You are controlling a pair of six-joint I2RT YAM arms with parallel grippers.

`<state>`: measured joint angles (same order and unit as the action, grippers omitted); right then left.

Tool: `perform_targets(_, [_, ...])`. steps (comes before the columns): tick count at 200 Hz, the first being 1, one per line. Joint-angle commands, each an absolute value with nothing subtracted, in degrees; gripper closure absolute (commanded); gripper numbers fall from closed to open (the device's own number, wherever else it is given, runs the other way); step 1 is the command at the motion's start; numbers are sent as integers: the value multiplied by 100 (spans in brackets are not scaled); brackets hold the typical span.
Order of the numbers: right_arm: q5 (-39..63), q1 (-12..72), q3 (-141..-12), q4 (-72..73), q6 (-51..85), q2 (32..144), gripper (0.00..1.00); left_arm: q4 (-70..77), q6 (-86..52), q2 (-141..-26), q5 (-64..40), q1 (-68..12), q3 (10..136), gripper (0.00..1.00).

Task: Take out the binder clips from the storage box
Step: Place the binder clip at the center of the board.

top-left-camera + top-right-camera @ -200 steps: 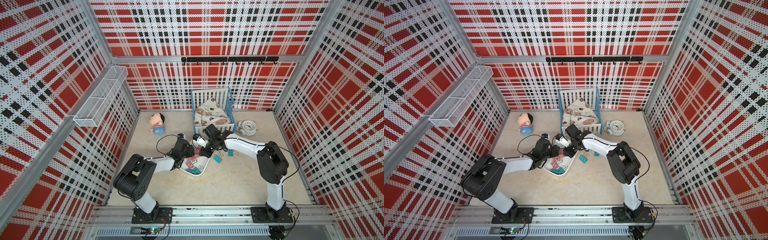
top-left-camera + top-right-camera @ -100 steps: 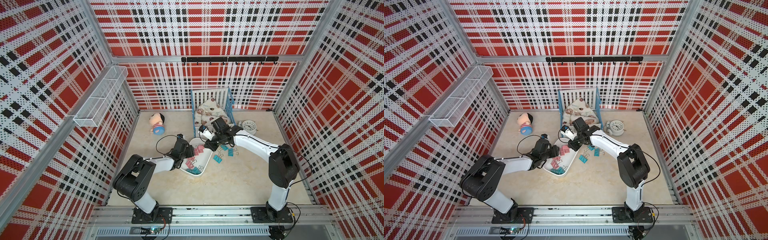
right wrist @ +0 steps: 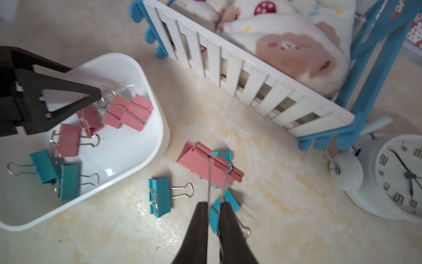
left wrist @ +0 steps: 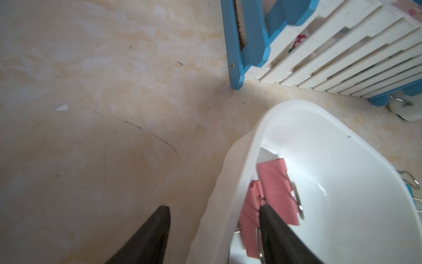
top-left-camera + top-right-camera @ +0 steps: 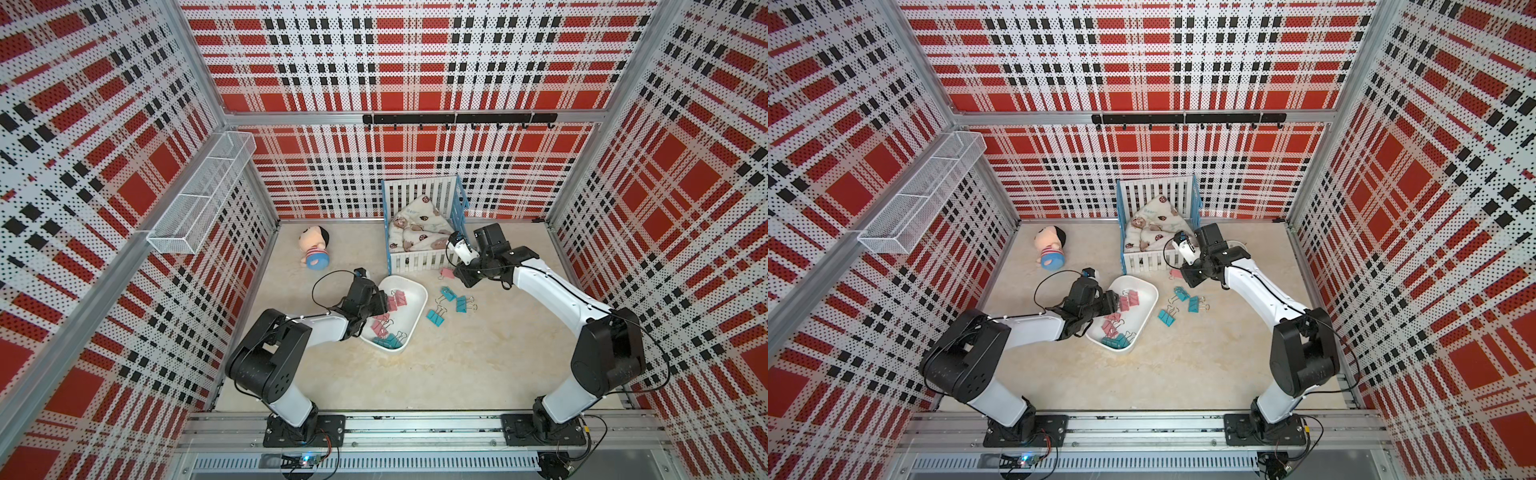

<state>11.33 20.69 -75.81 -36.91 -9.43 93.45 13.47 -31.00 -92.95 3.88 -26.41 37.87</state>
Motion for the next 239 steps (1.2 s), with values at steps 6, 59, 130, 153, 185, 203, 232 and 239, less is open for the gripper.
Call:
perform_targets(6, [914, 1781, -7363, -3810, -866, 9115, 95, 1301, -3047, -9272, 316, -2610, 3665, 32])
perform_targets(59, [875, 1375, -7066, -3849, -822, 8967, 95, 1345, -3033, -9365, 258, -2593, 3691, 32])
perform_targets(130, [1240, 910, -6979, -3973, -800, 9137, 95, 1415, -3014, -9484, 185, -2564, 3727, 32])
perform_targets(153, [1424, 865, -6992, -3956, -800, 9269, 95, 1428, -3022, -9513, 169, -2564, 3718, 32])
perform_targets(185, [1607, 813, -7026, -3924, -809, 9496, 95, 1433, -3015, -9538, 154, -2564, 3734, 32])
perform_targets(203, [1643, 775, -7040, -3894, -792, 9595, 95, 1425, -3015, -9557, 139, -2560, 3757, 32])
perform_targets(232, [1734, 666, -7022, -3855, -765, 9737, 95, 1415, -3009, -9578, 132, -2562, 3788, 32])
perform_targets(239, [1793, 631, -7015, -3837, -752, 9760, 95, 1421, -3010, -9578, 122, -2560, 3788, 32])
